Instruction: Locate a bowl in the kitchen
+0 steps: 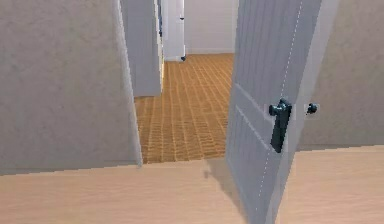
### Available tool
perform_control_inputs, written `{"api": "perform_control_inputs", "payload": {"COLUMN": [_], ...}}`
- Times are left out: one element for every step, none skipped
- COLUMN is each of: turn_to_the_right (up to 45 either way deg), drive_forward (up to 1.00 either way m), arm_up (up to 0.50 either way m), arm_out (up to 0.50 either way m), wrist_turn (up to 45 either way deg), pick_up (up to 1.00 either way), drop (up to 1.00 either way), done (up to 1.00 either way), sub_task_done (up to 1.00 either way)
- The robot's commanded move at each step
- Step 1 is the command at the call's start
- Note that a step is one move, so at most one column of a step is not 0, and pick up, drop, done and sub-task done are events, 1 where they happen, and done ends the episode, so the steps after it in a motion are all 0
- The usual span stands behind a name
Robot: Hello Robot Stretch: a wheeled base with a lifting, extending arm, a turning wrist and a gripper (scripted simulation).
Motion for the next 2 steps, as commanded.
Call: {"api": "perform_control_inputs", "payload": {"turn_to_the_right": [0.0, 0.0], "drive_forward": [1.00, 1.00], "arm_up": [0.00, 0.00], "arm_out": [0.00, 0.00], "wrist_turn": [0.0, 0.0], "pick_up": [0.00, 0.00], "drop": [0.00, 0.00], "done": [0.00, 0.00], "sub_task_done": [0.00, 0.00]}}
